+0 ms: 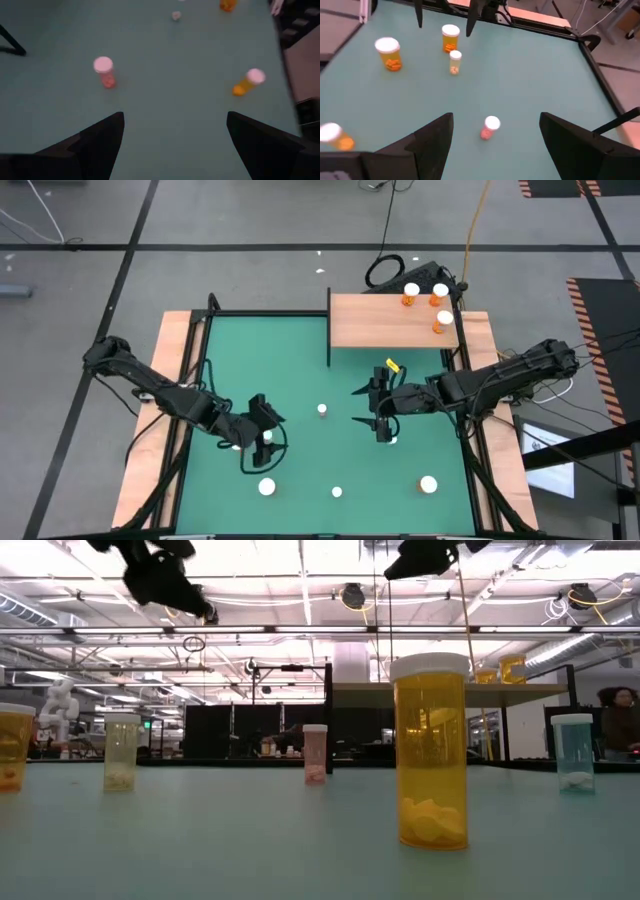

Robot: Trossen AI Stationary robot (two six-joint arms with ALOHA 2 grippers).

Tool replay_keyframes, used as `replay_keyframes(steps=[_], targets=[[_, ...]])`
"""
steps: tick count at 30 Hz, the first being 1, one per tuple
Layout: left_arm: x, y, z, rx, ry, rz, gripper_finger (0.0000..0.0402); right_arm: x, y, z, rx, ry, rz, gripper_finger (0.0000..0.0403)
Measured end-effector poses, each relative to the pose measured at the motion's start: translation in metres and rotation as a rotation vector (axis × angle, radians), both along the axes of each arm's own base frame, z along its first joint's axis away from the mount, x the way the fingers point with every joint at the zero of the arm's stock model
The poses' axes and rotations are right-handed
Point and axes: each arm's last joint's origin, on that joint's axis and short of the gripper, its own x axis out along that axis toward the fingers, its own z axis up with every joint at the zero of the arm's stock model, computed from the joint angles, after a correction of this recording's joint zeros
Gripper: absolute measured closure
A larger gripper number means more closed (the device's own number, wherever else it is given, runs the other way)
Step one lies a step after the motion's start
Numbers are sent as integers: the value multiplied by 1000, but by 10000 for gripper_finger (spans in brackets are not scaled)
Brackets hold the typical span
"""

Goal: Pick and place medicine bottles onto shelf by color
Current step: Put the orange pill bottle on the shelf

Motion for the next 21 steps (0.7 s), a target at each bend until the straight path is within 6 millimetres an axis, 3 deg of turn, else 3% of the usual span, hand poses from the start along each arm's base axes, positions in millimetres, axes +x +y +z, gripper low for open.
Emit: replay_keyframes(steps=[6, 13, 21], targets=[[-9, -25, 21, -50, -18, -56, 46, -3, 13, 1, 69, -18, 12, 110], [-8, -60, 55, 101, -44, -152, 46, -3, 18, 4, 85, -46, 27, 110], [-10, -81, 59, 142, 136, -198, 46, -2, 19, 6, 125, -73, 10, 110]])
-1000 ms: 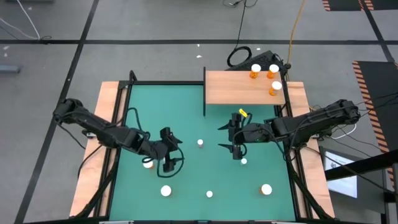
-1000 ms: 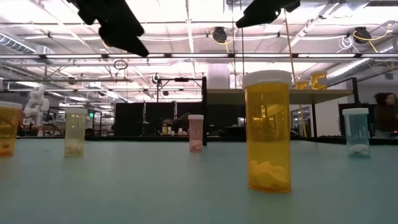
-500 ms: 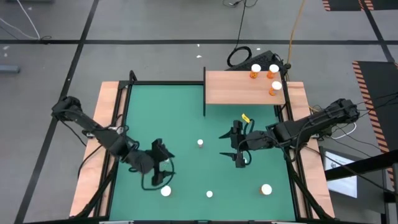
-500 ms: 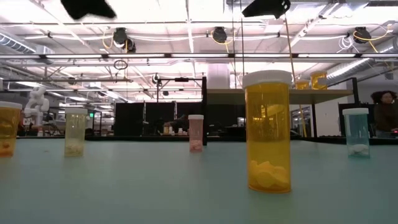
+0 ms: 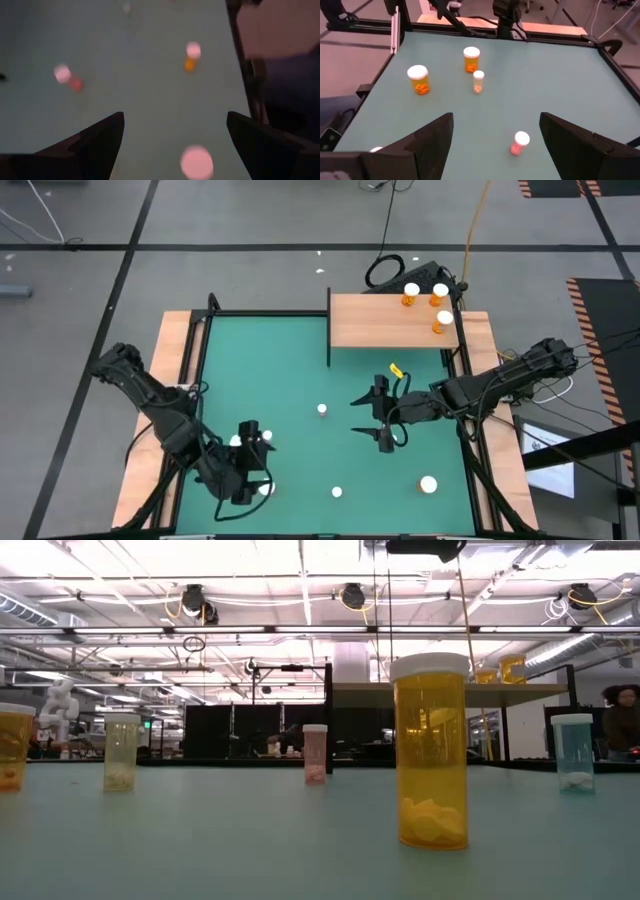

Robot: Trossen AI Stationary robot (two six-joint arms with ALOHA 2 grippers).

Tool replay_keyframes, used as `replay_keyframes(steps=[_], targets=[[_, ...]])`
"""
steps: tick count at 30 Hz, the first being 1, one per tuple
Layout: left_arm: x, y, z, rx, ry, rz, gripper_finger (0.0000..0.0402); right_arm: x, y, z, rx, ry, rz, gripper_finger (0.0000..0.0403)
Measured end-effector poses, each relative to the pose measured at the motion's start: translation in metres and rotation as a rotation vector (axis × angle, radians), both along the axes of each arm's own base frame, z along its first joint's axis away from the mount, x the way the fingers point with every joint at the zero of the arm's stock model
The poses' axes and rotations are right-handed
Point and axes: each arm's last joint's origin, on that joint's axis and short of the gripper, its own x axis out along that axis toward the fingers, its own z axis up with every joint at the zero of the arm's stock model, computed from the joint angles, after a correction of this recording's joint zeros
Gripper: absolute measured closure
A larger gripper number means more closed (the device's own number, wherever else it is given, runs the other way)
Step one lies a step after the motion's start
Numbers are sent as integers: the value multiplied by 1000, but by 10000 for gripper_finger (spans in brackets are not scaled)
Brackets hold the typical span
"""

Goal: Pick and place medicine bottles onto shelf by color
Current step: Put the orange pill bottle on the shelf

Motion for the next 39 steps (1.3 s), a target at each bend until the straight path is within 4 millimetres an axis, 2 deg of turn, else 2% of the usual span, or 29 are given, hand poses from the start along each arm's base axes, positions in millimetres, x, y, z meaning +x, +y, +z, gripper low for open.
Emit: replay_keyframes(steps=[5, 9, 21, 25, 39], targets=[[-7, -8, -10, -35, 128, 36, 46, 0, 0, 0, 46, -1, -24, 110], [-4, -18, -21, -48, 159, 43, 46, 0, 0, 0, 64, -5, -39, 110], [2, -61, -74, 28, 299, -77, 46, 5, 2, -5, 88, 5, -65, 110], [4, -67, -76, 25, 259, -94, 46, 8, 4, -6, 77, -3, -58, 110], [11, -60, -76, -52, 297, -22, 46, 9, 5, -3, 71, -31, -28, 110]])
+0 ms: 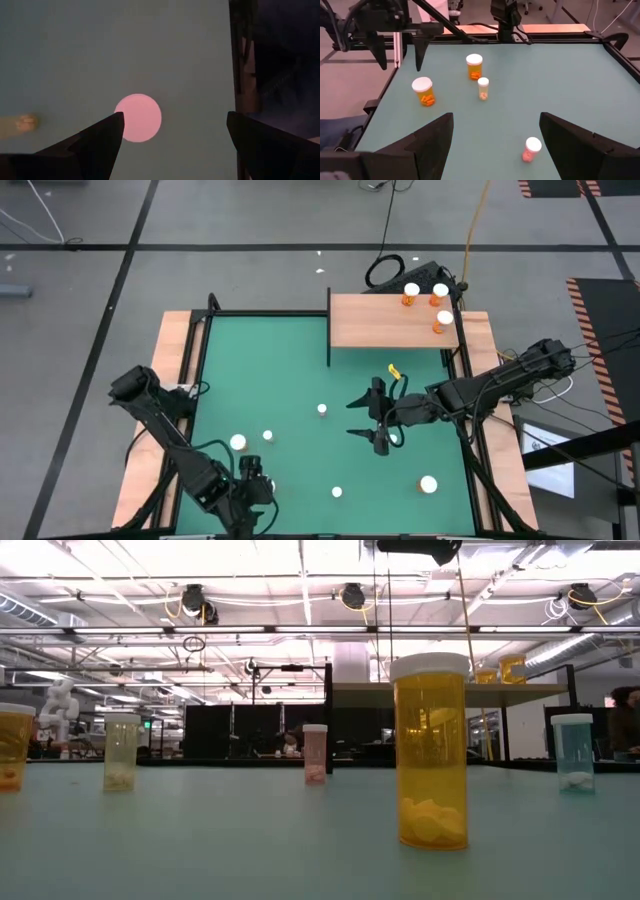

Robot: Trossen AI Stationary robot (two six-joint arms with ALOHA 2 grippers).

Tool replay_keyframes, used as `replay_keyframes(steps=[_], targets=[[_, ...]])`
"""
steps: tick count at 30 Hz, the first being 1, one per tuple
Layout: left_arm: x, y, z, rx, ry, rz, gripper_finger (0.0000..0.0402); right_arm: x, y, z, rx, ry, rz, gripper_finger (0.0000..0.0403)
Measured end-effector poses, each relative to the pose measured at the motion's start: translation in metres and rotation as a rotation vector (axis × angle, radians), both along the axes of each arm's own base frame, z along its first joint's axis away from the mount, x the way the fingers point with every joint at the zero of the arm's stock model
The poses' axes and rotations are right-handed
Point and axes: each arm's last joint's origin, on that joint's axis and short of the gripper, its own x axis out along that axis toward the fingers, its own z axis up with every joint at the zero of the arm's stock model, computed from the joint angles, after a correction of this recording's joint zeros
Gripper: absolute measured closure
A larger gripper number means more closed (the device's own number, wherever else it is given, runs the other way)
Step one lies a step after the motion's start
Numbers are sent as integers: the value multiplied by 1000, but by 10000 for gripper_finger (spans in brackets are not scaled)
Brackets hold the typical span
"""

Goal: Pick and place medicine bottles onto shelf by color
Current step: Put the orange pill bottle on the shelf

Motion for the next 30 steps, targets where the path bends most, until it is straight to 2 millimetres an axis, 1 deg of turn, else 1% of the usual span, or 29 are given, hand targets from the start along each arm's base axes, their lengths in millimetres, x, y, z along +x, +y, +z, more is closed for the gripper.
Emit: replay_keyframes(steps=[7, 14, 19, 22, 27, 30], targets=[[-2, 2, -1, 16, 20, 20, 46, 0, 0, 0, -3, 0, 1, 110], [-1, 1, -1, 43, 4, -48, 46, 0, 0, 0, -3, 0, 2, 110], [2, 5, -3, 49, 3, -48, 46, 0, 0, 0, -7, 0, 4, 110], [2, 7, -10, 52, 5, -43, 46, 0, 0, 0, -7, 0, 4, 110], [3, 15, -30, 49, 22, -12, 46, 0, 0, 0, -7, 1, 4, 110], [2, 20, -37, 62, 37, -4, 46, 0, 0, 0, -7, 1, 4, 110]])
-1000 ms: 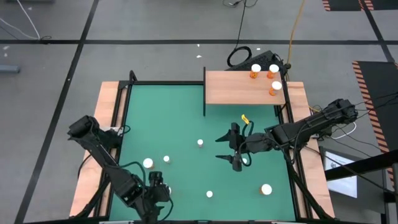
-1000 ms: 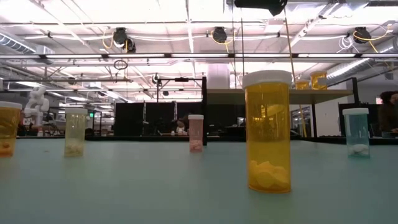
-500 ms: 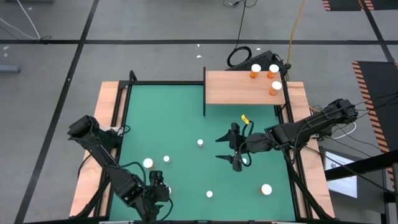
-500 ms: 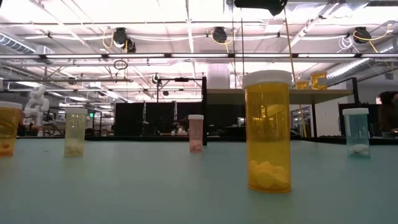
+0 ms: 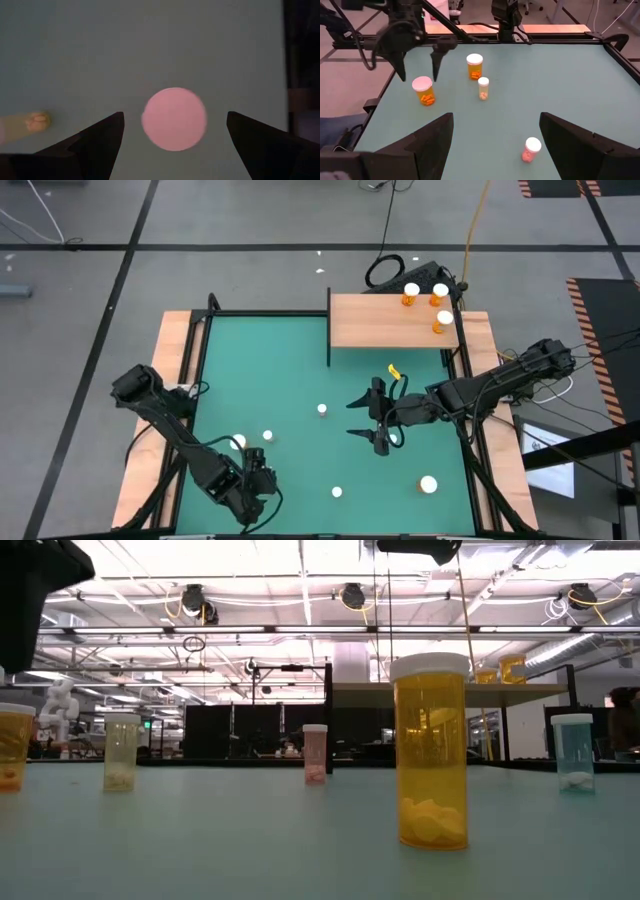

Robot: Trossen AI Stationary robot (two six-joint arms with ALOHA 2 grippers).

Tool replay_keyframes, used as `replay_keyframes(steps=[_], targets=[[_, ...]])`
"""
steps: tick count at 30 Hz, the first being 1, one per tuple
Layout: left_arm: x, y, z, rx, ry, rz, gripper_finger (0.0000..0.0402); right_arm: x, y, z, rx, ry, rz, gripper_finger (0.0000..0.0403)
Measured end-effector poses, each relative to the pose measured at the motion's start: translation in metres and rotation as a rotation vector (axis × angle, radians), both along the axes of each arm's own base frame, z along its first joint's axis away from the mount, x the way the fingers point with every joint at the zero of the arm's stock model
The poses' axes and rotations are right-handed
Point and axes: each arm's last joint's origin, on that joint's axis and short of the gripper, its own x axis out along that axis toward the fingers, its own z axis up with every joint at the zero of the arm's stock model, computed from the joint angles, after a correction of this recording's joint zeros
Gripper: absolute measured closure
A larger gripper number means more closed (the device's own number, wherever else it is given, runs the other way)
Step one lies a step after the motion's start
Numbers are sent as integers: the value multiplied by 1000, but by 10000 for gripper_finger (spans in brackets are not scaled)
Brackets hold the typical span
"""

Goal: Pick and place medicine bottles onto shelf by color
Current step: Put the orange pill bottle on the shelf

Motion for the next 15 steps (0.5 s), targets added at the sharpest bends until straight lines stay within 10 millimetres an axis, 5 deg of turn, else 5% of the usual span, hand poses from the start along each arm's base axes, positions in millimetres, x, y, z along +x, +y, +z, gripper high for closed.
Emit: replay_keyframes(steps=[15], targets=[[2, -2, 0, -15, -25, -4, 46, 0, 0, 0, 0, 0, 0, 110]])
